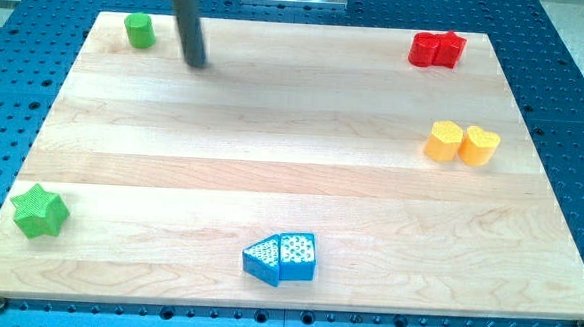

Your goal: Keep arm at center right of the board

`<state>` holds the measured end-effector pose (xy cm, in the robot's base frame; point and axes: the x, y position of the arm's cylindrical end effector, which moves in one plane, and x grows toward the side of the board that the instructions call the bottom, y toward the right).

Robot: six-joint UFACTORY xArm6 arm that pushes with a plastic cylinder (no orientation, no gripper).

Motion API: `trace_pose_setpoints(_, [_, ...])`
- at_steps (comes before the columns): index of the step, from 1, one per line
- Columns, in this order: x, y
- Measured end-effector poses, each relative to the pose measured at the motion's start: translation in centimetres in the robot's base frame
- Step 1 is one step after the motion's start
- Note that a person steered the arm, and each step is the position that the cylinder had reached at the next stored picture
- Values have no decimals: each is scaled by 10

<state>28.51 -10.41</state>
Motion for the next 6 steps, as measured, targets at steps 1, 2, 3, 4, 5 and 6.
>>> trace_pose_setpoints(1, [0,85])
trace_pose_setpoints(2, [0,151])
trace_pose_setpoints(3, [40,200])
trace_pose_setpoints(4, [90,324])
trace_pose_setpoints(5, [143,411])
trace_pose_setpoints(6, [172,385])
